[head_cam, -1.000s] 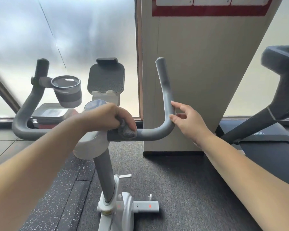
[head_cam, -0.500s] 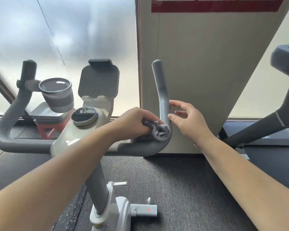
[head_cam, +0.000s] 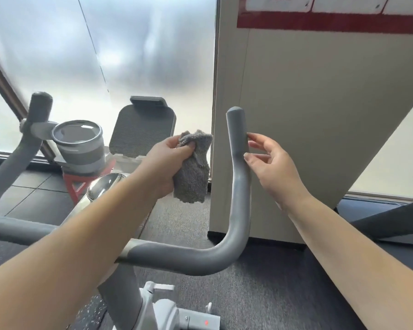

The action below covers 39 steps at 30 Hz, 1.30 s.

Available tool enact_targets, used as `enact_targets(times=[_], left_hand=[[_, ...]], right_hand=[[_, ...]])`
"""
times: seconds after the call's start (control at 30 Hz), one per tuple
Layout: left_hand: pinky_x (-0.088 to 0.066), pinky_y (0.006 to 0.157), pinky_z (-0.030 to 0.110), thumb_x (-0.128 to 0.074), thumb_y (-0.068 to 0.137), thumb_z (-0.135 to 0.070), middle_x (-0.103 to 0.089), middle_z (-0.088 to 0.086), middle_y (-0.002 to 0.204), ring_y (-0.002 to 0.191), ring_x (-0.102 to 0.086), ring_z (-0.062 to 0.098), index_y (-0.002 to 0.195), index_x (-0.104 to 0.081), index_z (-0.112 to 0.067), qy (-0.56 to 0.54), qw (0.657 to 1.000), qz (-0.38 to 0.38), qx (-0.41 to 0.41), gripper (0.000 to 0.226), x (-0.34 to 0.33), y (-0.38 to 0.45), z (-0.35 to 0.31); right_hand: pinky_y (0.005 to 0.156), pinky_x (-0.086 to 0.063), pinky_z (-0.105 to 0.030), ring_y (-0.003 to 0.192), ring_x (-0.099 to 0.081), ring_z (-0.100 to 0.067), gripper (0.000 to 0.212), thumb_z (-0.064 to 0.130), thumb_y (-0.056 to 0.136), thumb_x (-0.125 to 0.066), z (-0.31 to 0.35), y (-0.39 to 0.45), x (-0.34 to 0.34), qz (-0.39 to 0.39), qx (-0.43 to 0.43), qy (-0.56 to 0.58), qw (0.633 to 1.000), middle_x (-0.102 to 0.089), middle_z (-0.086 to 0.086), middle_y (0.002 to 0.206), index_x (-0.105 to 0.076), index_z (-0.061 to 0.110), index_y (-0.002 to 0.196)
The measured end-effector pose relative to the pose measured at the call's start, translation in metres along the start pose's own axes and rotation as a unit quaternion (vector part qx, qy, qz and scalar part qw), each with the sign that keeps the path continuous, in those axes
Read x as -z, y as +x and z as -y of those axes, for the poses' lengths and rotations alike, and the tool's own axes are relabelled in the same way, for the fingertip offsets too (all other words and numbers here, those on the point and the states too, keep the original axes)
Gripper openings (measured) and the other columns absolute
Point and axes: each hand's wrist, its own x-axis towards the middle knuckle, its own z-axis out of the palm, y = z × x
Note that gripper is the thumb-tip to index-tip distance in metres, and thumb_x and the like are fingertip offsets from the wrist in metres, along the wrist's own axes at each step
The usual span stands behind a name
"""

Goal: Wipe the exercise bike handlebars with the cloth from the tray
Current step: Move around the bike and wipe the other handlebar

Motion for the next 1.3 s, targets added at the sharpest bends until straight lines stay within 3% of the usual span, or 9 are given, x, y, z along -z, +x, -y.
enact_targets(times=[0.2, 0.33, 0.43, 0.5, 0.6, 0.77, 0.93, 1.17, 1.3], left_hand=[[-0.058, 0.054, 0.032, -0.052, 0.096, -0.027, -0.066, 0.009, 0.080, 0.061, -0.068, 0.020, 0.095, -0.058, -0.012, -0.072, 0.997, -0.019, 0.009, 0.016, -0.034, 0.027, -0.012], [-0.055, 0.086, 0.050, -0.055, 0.091, -0.047, -0.068, 0.014, 0.100, 0.093, -0.068, 0.031, 0.099, -0.062, -0.010, -0.079, 0.996, -0.032, -0.020, 0.039, -0.062, 0.038, -0.017], [-0.056, 0.084, 0.046, -0.055, 0.081, -0.065, -0.070, 0.012, 0.096, 0.087, -0.069, 0.028, 0.090, -0.063, -0.013, -0.096, 0.992, -0.084, 0.011, 0.053, -0.068, 0.042, -0.019], [-0.057, 0.076, 0.036, -0.060, 0.080, -0.061, -0.069, 0.008, 0.087, 0.081, -0.068, 0.025, 0.082, -0.062, -0.016, -0.109, 0.987, -0.113, 0.021, 0.045, -0.069, 0.045, -0.020], [-0.051, 0.056, 0.020, -0.064, 0.086, -0.033, -0.063, 0.003, 0.074, 0.068, -0.062, 0.020, 0.078, -0.060, -0.015, -0.105, 0.985, -0.135, -0.027, 0.020, -0.069, 0.048, -0.019], [-0.056, 0.073, 0.031, -0.067, 0.086, -0.030, -0.066, -0.001, 0.080, 0.072, -0.065, 0.013, 0.080, -0.062, -0.026, -0.076, 0.975, -0.170, -0.123, 0.009, -0.074, 0.047, -0.006], [-0.044, 0.054, 0.025, -0.060, 0.088, -0.044, -0.052, -0.004, 0.059, 0.050, -0.050, 0.010, 0.072, -0.051, -0.019, -0.022, 0.972, -0.169, -0.161, 0.032, -0.083, 0.032, 0.005], [-0.050, 0.061, 0.032, -0.070, 0.080, -0.042, -0.060, 0.000, 0.068, 0.062, -0.059, 0.015, 0.070, -0.053, -0.020, 0.106, 0.981, -0.105, -0.126, 0.030, -0.069, 0.005, 0.037], [-0.056, 0.078, 0.047, -0.074, 0.076, -0.044, -0.070, 0.008, 0.084, 0.082, -0.068, 0.026, 0.073, -0.059, -0.023, 0.129, 0.982, -0.083, -0.114, 0.026, -0.056, 0.003, 0.036]], right_hand=[[0.077, -0.048, -0.010, 0.098, -0.062, 0.001, 0.036, 0.018, 0.093, -0.058, 0.006, 0.020, -0.001, -0.007, 0.041, 0.027, 0.999, -0.062, 0.018, 0.112, -0.054, 0.042, 0.120], [0.090, -0.052, -0.027, 0.101, -0.064, -0.008, 0.037, 0.012, 0.091, -0.059, 0.002, 0.028, 0.000, -0.009, 0.050, 0.039, 0.998, -0.065, 0.012, 0.113, -0.059, 0.037, 0.118], [0.091, -0.053, -0.030, 0.100, -0.065, -0.010, 0.037, 0.009, 0.090, -0.059, 0.001, 0.030, -0.001, -0.011, 0.052, 0.048, 0.997, -0.066, 0.012, 0.112, -0.060, 0.038, 0.114], [0.090, -0.053, -0.028, 0.099, -0.065, -0.009, 0.037, 0.008, 0.090, -0.058, 0.001, 0.029, -0.002, -0.013, 0.054, 0.053, 0.997, -0.065, 0.013, 0.112, -0.059, 0.037, 0.114], [0.089, -0.053, -0.027, 0.098, -0.065, -0.009, 0.038, 0.007, 0.091, -0.058, 0.001, 0.029, -0.003, -0.010, 0.054, 0.053, 0.997, -0.065, 0.014, 0.112, -0.058, 0.036, 0.115], [0.090, -0.052, -0.027, 0.098, -0.065, -0.008, 0.037, 0.008, 0.091, -0.057, 0.001, 0.027, -0.004, -0.012, 0.054, 0.055, 0.997, -0.064, 0.014, 0.114, -0.058, 0.036, 0.116], [0.088, -0.052, -0.024, 0.100, -0.064, -0.008, 0.036, 0.008, 0.093, -0.055, 0.001, 0.025, -0.005, -0.012, 0.049, 0.063, 0.997, -0.064, 0.015, 0.116, -0.057, 0.030, 0.122], [0.081, -0.052, -0.018, 0.097, -0.065, -0.005, 0.037, 0.009, 0.093, -0.054, 0.003, 0.023, -0.006, -0.012, 0.047, 0.064, 0.997, -0.063, 0.018, 0.116, -0.057, 0.034, 0.120], [0.084, -0.051, -0.021, 0.097, -0.065, -0.007, 0.038, 0.009, 0.092, -0.055, 0.002, 0.022, -0.004, -0.016, 0.048, 0.061, 0.997, -0.064, 0.016, 0.115, -0.057, 0.037, 0.118]])
